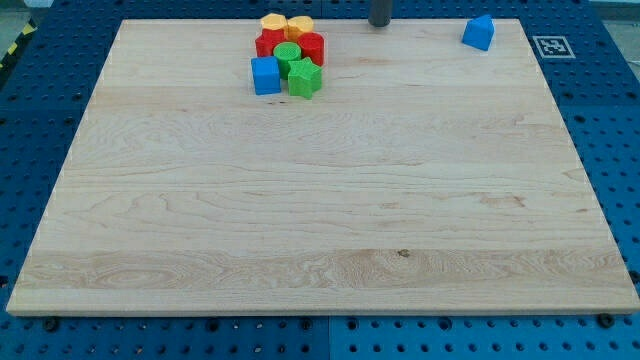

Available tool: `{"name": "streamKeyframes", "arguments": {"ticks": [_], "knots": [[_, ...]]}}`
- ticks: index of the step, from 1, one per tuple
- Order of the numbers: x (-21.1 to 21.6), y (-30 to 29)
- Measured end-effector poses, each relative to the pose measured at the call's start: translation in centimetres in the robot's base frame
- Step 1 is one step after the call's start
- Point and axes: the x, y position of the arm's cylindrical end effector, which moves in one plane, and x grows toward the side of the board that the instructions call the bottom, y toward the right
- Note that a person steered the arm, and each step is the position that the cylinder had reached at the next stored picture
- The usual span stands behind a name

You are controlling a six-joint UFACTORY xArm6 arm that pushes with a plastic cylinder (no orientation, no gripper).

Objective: Move the yellow hexagon away from the yellow heart

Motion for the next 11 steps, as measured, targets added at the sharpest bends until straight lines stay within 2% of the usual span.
{"name": "streamKeyframes", "arguments": {"ticks": [2,4,6,7,11], "knots": [[0.0,-4.4],[-0.1,-12.9],[0.0,-18.2],[2.3,-18.3],[5.1,-18.3]]}}
